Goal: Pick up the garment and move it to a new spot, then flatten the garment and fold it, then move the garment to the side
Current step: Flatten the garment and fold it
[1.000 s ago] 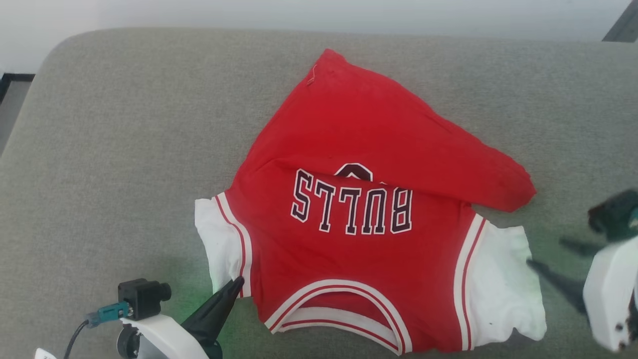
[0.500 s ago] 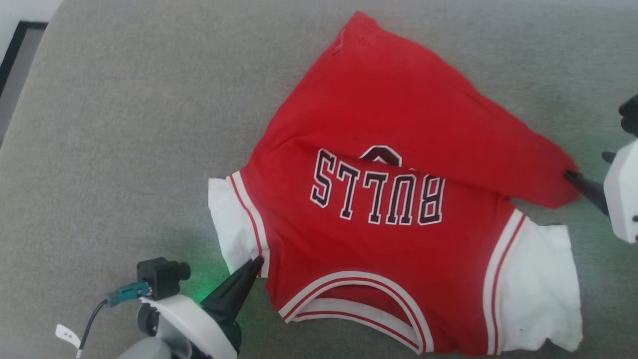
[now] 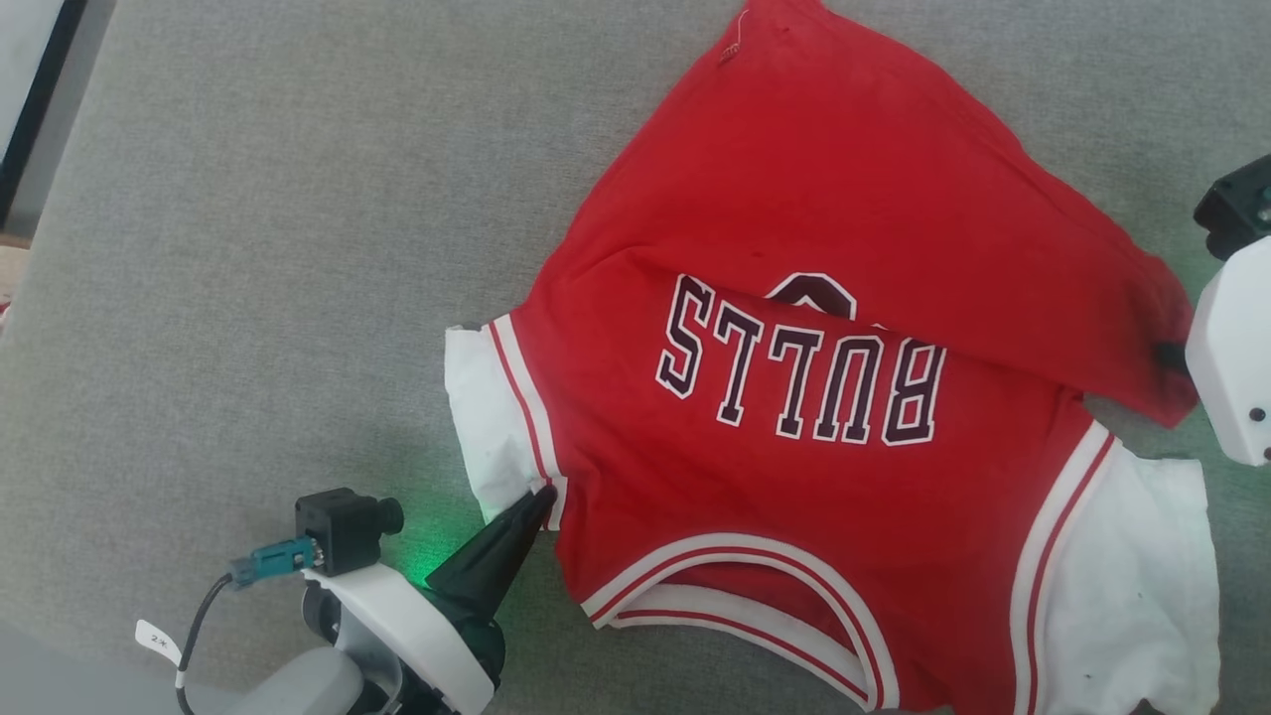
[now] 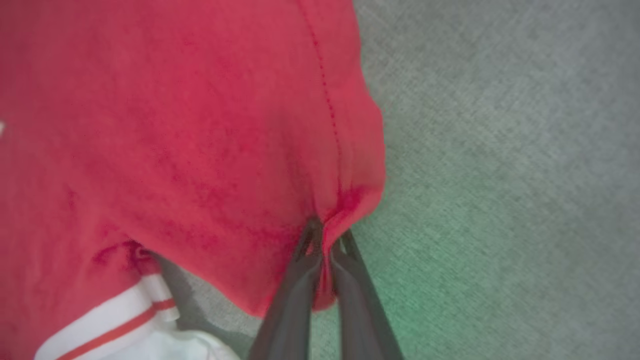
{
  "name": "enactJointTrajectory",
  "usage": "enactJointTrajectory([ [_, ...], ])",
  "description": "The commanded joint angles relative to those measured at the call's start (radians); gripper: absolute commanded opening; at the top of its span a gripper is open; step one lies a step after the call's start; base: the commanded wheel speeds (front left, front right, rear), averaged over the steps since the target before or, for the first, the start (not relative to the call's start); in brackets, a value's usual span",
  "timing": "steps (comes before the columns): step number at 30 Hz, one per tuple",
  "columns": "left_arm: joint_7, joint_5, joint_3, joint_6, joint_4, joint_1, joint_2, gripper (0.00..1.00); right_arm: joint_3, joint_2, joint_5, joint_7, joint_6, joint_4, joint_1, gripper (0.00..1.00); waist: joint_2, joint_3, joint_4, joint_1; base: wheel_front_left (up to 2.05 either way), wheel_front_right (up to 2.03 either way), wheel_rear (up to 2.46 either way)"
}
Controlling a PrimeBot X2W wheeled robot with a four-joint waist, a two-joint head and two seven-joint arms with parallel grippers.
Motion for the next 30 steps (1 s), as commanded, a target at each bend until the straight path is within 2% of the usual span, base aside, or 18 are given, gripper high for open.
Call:
enactJointTrajectory([
  [1, 0.000, -0.011, 0.005, 0.004, 0.007, -0.008, 0.002, 0.00, 0.015, -0.003, 0.007, -0.003, -0.002, 0.025, 0.017, 0.00, 0.0000, -0.003, -0.002, 0.0000, 0.00, 0.00, 0.00],
  [7, 0.000, -0.010, 0.013, 0.003, 0.005, -0.002, 0.008, 0.00, -0.002, -0.011, 0.031, -0.028, -0.002, 0.017, 0.022, 0.00, 0.0000, -0.022, -0.017, 0.0000, 0.00, 0.00, 0.00],
  [14, 0.000, -0.007, 0.026, 0.003, 0.001, 0.023, 0.018, 0.00, -0.031, -0.041, 0.078, -0.041, -0.002, -0.062, 0.088, 0.00, 0.0000, -0.054, -0.044, 0.0000, 0.00, 0.00, 0.00],
  [24, 0.000, 0.003, 0.067, 0.003, -0.016, 0.065, 0.034, 0.00, -0.086, -0.098, 0.154, 0.042, -0.002, -0.306, 0.418, 0.00, 0.0000, -0.103, -0.082, 0.0000, 0.00, 0.00, 0.00],
  [30, 0.000, 0.003, 0.087, 0.003, -0.028, 0.085, 0.047, 0.00, -0.085, -0.054, 0.138, 0.062, -0.002, -0.426, 0.642, 0.00, 0.0000, -0.123, -0.095, 0.0000, 0.00, 0.00, 0.00],
])
